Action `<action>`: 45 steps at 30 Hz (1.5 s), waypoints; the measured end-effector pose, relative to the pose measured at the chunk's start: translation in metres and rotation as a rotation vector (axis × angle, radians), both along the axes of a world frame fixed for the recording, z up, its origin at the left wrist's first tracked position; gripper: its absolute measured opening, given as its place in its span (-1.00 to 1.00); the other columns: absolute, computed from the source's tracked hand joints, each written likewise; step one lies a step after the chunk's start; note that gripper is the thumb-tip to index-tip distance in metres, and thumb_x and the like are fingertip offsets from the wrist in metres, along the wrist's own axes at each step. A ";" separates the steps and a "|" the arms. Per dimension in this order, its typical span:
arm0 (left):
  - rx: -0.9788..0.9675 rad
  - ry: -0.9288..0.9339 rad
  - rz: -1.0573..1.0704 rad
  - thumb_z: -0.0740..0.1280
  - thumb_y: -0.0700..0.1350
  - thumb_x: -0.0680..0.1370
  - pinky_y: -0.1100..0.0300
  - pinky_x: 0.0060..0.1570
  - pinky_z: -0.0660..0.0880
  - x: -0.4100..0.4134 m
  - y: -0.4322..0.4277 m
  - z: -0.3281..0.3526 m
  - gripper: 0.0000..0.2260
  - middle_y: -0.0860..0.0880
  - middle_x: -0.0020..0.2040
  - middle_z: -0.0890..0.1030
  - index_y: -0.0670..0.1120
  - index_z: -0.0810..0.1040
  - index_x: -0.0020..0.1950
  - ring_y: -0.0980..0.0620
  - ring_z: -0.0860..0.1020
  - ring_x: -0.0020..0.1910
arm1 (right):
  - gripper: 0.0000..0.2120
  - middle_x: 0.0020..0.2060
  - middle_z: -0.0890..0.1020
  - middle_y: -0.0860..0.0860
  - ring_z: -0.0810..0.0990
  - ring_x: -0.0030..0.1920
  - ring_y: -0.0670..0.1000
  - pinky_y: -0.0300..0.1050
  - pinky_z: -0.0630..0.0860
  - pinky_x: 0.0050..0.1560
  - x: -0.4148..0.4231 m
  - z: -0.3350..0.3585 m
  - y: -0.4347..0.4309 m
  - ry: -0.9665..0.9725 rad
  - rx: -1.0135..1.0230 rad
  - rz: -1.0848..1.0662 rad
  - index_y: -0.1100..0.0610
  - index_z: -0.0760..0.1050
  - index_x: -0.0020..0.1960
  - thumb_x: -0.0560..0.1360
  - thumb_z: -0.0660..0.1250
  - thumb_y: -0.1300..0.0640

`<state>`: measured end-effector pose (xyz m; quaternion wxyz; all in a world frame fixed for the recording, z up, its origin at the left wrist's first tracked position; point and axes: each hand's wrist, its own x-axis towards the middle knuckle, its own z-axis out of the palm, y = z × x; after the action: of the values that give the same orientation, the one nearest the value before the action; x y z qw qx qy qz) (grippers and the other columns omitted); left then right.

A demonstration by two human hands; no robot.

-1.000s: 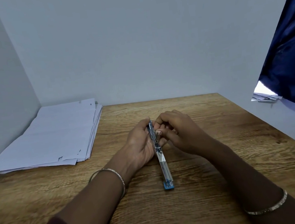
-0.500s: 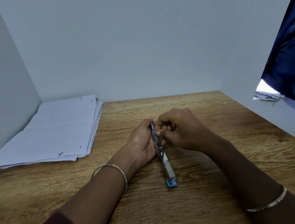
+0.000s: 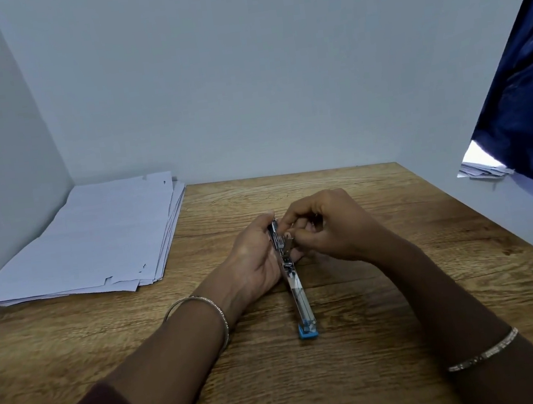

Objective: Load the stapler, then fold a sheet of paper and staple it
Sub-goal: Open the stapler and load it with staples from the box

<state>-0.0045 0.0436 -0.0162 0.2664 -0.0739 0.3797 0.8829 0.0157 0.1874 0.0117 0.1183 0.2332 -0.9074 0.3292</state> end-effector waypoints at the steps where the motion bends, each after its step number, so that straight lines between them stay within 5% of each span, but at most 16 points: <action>1: -0.003 0.000 0.006 0.08 0.00 0.74 -0.13 -0.04 0.63 -0.001 0.000 0.000 -0.53 -0.29 -0.01 0.70 -0.31 0.36 0.50 -0.15 0.71 -0.08 | -0.83 -0.37 0.72 -0.02 0.66 -0.39 -0.19 -0.32 0.57 -0.31 0.001 0.000 0.001 -0.016 -0.012 0.003 0.16 0.73 -0.06 0.49 0.40 0.35; 4: 0.017 0.000 0.028 0.10 0.00 0.73 -0.15 -0.01 0.62 -0.002 0.000 -0.001 -0.66 -0.26 -0.02 0.69 -0.20 0.43 0.37 -0.16 0.69 -0.06 | -0.80 -0.37 0.69 -0.04 0.53 -0.43 -0.21 -0.38 0.46 -0.33 0.003 -0.001 0.002 -0.032 -0.001 0.006 0.15 0.74 -0.06 0.47 0.38 0.36; 8: -0.040 -0.004 0.051 0.12 -0.02 0.72 -0.02 0.07 0.57 -0.001 -0.001 0.000 -0.71 -0.20 -0.34 0.65 -0.17 0.44 -0.06 -0.10 0.69 -0.39 | -0.79 -0.37 0.67 -0.06 0.50 -0.42 -0.15 -0.41 0.40 -0.35 0.005 -0.001 0.002 -0.039 -0.006 0.031 0.15 0.74 -0.07 0.46 0.38 0.38; 11: -0.057 -0.023 0.077 0.12 -0.03 0.73 0.09 -0.11 0.49 -0.003 -0.002 0.000 -0.66 -0.15 -0.50 0.58 -0.16 0.39 -0.17 -0.04 0.62 -0.56 | -0.80 -0.35 0.70 -0.03 0.53 -0.40 -0.09 -0.36 0.43 -0.36 0.006 -0.002 0.002 -0.047 -0.016 0.054 0.14 0.73 -0.08 0.47 0.40 0.37; 17: -0.058 -0.037 0.069 0.11 -0.02 0.73 0.07 -0.13 0.49 -0.004 -0.002 -0.001 -0.63 -0.15 -0.36 0.53 -0.16 0.41 -0.21 -0.05 0.55 -0.36 | -0.67 -0.35 0.71 -0.02 0.58 -0.39 0.14 -0.27 0.41 -0.37 0.007 -0.002 0.000 -0.057 0.014 0.079 -0.07 0.65 -0.16 0.47 0.36 0.37; 22: -0.008 -0.078 0.050 0.09 -0.01 0.73 0.14 -0.35 0.59 -0.007 -0.004 -0.001 -0.72 -0.20 -0.15 0.58 -0.16 0.41 -0.02 -0.07 0.59 -0.28 | -0.72 -0.32 0.72 0.13 0.64 -0.32 0.22 0.06 0.57 -0.25 0.003 -0.007 0.000 -0.013 0.064 0.056 -0.04 0.65 -0.06 0.46 0.34 0.33; 24: 0.008 -0.091 0.050 0.08 0.00 0.74 0.16 -0.29 0.57 -0.007 -0.004 -0.001 -0.77 -0.23 -0.01 0.60 -0.14 0.39 0.13 -0.08 0.59 -0.20 | -0.77 -0.33 0.71 0.12 0.62 -0.33 0.17 0.09 0.56 -0.23 0.001 -0.009 0.000 0.005 0.088 0.047 0.03 0.66 0.00 0.46 0.36 0.30; 29: 0.095 -0.136 0.018 0.07 -0.02 0.74 0.04 0.36 0.42 -0.005 -0.008 0.001 -0.61 -0.33 0.01 0.60 -0.33 0.46 0.03 -0.17 0.60 -0.03 | -0.74 -0.38 0.66 0.09 0.55 -0.39 0.08 -0.04 0.49 -0.32 0.001 -0.011 0.000 0.055 0.099 0.038 0.05 0.65 0.07 0.45 0.38 0.30; 33: 0.232 -0.204 0.034 0.06 -0.02 0.74 -0.13 0.38 0.44 -0.003 -0.010 0.006 -0.71 -0.37 0.35 0.54 -0.22 0.38 0.24 -0.21 0.56 0.33 | -0.77 -0.48 0.52 -0.07 0.41 -0.46 -0.13 -0.31 0.35 -0.37 0.003 -0.009 0.001 0.057 0.040 0.029 0.05 0.61 0.05 0.45 0.41 0.30; 36: 0.280 -0.223 0.074 0.05 -0.04 0.74 -0.17 0.11 0.59 0.000 -0.011 0.012 -0.69 -0.34 0.41 0.50 -0.15 0.35 0.41 -0.19 0.54 0.37 | -0.78 -0.48 0.49 -0.11 0.38 -0.46 -0.15 -0.34 0.35 -0.37 0.004 -0.007 0.000 0.008 -0.053 0.050 0.10 0.61 0.07 0.46 0.43 0.30; 38: 0.263 -0.221 0.074 0.04 -0.03 0.75 -0.17 0.05 0.59 0.002 -0.010 0.015 -0.66 -0.33 0.42 0.49 -0.17 0.35 0.44 -0.18 0.54 0.38 | -0.79 -0.47 0.50 0.05 0.37 -0.45 -0.10 -0.33 0.33 -0.38 0.005 -0.006 -0.001 -0.027 -0.089 0.070 0.12 0.61 0.07 0.48 0.43 0.33; 42: 0.204 -0.220 0.075 0.07 -0.03 0.74 -0.09 0.42 0.42 0.004 -0.009 0.015 -0.60 -0.27 0.48 0.46 -0.21 0.34 0.50 -0.16 0.50 0.43 | -0.85 -0.47 0.44 0.03 0.34 -0.46 -0.13 -0.38 0.28 -0.38 0.006 -0.006 -0.003 -0.037 -0.025 0.086 0.12 0.62 0.03 0.50 0.42 0.30; 45: 0.176 -0.210 0.080 0.07 -0.04 0.74 -0.02 0.46 0.38 0.006 -0.008 0.016 -0.70 -0.27 0.46 0.47 -0.15 0.38 0.38 -0.16 0.51 0.42 | -0.87 -0.47 0.50 0.03 0.36 -0.46 -0.14 -0.35 0.30 -0.38 0.005 -0.008 -0.002 -0.002 0.024 0.090 0.09 0.61 -0.01 0.50 0.41 0.28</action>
<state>0.0019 0.0355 -0.0003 0.2747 -0.1572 0.2677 0.9100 0.0211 0.1850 0.0036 0.0997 0.2747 -0.8999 0.3236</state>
